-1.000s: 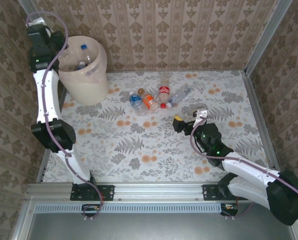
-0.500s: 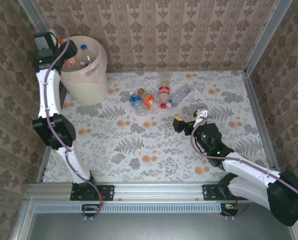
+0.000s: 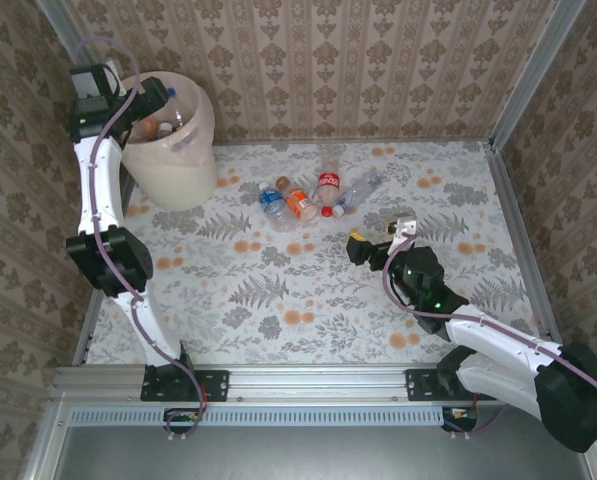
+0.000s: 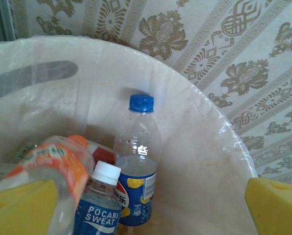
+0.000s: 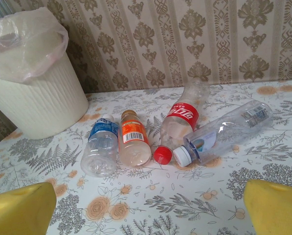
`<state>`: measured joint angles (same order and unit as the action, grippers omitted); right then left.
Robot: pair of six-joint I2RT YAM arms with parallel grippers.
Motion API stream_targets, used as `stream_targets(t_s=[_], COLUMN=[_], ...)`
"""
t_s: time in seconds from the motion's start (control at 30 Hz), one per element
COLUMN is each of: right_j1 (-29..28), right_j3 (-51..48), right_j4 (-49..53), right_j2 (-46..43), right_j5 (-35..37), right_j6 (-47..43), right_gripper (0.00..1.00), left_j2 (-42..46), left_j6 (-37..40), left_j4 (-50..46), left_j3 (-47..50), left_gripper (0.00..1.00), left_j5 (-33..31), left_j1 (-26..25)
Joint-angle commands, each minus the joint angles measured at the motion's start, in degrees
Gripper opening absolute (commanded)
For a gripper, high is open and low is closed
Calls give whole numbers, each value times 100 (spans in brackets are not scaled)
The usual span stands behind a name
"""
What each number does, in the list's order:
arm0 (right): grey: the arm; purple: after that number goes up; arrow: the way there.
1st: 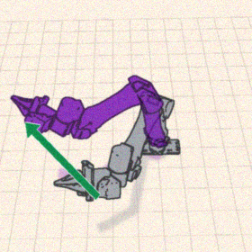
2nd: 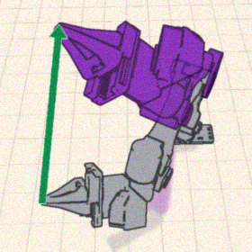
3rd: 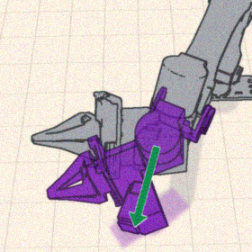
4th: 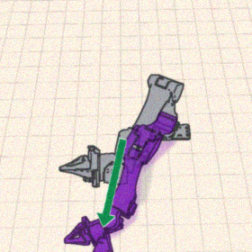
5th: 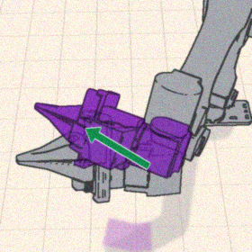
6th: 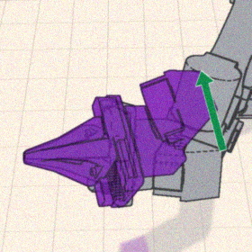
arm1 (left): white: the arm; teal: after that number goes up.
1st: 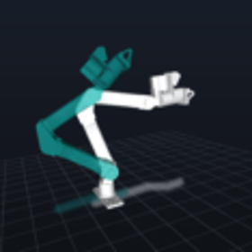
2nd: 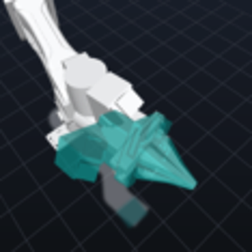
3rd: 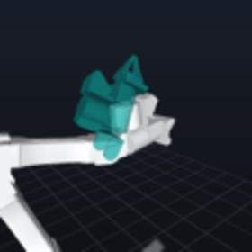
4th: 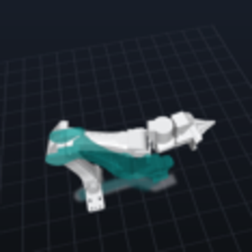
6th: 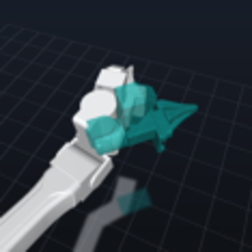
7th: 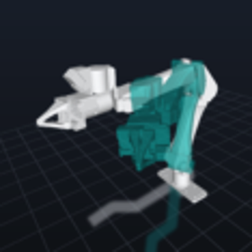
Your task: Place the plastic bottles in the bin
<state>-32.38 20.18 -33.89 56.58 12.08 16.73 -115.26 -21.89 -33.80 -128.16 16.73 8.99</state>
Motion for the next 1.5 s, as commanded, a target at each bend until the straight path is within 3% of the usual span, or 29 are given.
stream_targets(t_s=[0.0,0.4,0.67,0.9,1.07,1.3,1.47], right_j1=[46,113,714,1334,1681,2005,2164], right_j3=[65,278,770,1387,1741,2670,3744], right_j4=[119,684,1578,2509,2836,3348,4089], right_j2=[-90,67,416,970,1447,2506,3389], right_j5=[126,155,-301,-737,-1003,-1335,-1000], right_j6=[103,313,805,1101,1297,1339,2244], right_gripper=[100,100,100,100,100,100,100], left_j2=[324,1203,2428,3156,3456,3836,4076], left_j6=[-41,178,-30,-775,-1252,-1046,-1291], left_j4=[7,390,1383,2108,2016,1564,1753], left_j3=[71,998,2667,3830,4201,4477,5112], left_gripper=[100,100,100,100,100,100,100], left_j5=[238,-30,-201,-261,-63,-756,-977], left_j1=[-62,-433,-929,-1141,-1294,-2388,-2763])
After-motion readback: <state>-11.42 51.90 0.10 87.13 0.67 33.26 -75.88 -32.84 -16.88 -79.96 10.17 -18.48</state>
